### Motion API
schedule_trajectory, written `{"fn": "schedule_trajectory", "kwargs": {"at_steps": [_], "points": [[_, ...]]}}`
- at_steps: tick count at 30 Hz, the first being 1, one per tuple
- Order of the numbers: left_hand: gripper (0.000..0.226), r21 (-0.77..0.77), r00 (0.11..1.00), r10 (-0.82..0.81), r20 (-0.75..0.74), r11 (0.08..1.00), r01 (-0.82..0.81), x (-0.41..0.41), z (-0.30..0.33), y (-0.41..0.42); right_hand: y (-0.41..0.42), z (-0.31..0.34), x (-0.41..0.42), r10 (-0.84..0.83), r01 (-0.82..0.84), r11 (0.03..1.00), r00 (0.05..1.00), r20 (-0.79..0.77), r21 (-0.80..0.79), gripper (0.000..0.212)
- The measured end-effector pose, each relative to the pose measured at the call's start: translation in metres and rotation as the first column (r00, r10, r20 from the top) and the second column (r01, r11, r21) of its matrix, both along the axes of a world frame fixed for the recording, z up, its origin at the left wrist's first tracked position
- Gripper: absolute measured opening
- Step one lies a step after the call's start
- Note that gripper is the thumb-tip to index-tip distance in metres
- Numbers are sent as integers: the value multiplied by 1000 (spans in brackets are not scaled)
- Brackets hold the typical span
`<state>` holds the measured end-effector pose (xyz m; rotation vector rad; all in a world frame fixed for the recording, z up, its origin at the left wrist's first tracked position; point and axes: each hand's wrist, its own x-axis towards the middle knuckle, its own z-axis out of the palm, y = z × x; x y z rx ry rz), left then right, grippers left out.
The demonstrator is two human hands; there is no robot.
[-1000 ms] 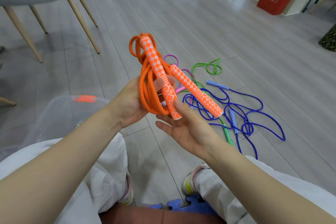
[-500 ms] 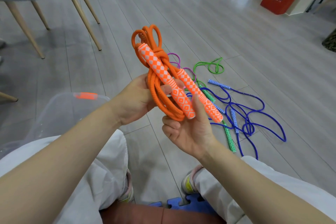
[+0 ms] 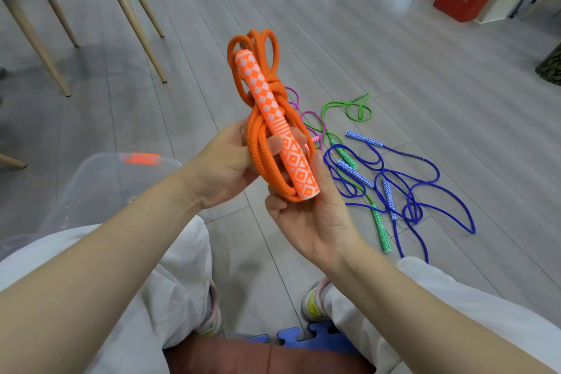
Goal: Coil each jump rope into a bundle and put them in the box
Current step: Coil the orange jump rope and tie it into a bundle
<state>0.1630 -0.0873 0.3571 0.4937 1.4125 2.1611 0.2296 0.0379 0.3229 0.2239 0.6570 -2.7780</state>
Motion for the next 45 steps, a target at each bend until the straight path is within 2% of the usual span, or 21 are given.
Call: {"fn": "schedule_trajectory", "kwargs": {"at_steps": [2,4,7,12,17,21,24,26,28,29,31,32,33,35,37,39,41,43,45], "points": [[50,28,1000,15,12,999,-15,-1,2,0,3,3,0,56,-58,997,997,-51,-44,55],[50,52,999,44,24,998,-45,-5,2,-2,7,5,1,129,-140,986,985,-114,-95,57],[49,74,996,67,64,995,-72,-10,1,-6,9,2,4,175,-194,970,976,-131,-149,51],[36,40,995,72,68,996,-75,-8,-3,-6,6,-2,5,163,-177,973,982,-100,-148,39],[24,54,997,55,63,997,-58,-5,-2,-4,6,-3,2,88,-93,994,992,-92,-59,32],[25,56,997,51,57,997,-54,-7,-4,-6,8,0,-4,13,-13,1000,1000,-15,-16,36],[35,25,997,56,51,998,-57,-10,-5,-7,9,3,-4,-47,41,993,997,56,115,15],[37,-67,997,74,-23,995,-75,-12,-6,-9,7,-1,-3,-72,45,964,993,97,262,9],[46,-204,987,78,-140,973,-106,-13,-7,-10,6,-9,-2,-70,2,887,989,129,461,9],[52,-270,981,73,-181,955,-121,-12,-7,-10,7,-11,-3,-48,-45,812,988,144,582,10],[57,-352,976,53,-212,928,-126,-11,-8,-11,12,-12,-5,-24,-94,558,991,129,825,17],[56,-364,978,40,-205,924,-115,-12,-8,-12,17,-12,-8,-56,-38,442,996,70,896,18],[55,-368,981,24,-195,925,-95,-11,-8,-11,23,-10,-12,-119,57,384,993,-11,922,20],[57,-384,984,-33,-176,923,-38,-9,-6,-10,33,-6,-21,-183,210,353,971,-153,912,36],[57,-430,976,-125,-178,902,38,-5,-10,-6,37,0,-28,-84,183,406,983,-162,896,52],[55,-508,954,-218,-205,857,87,1,-13,-1,38,7,-31,-11,102,597,993,-119,796,56],[53,-547,938,-277,-208,828,123,6,-16,3,43,12,-31,-17,100,774,990,-137,625,64],[46,-550,938,-289,-190,823,143,8,-19,7,49,12,-33,-45,118,859,987,-155,498,69],[42,-558,945,-256,-202,824,104,10,-22,10,51,9,-36,-40,91,889,992,-123,448,71]]}}
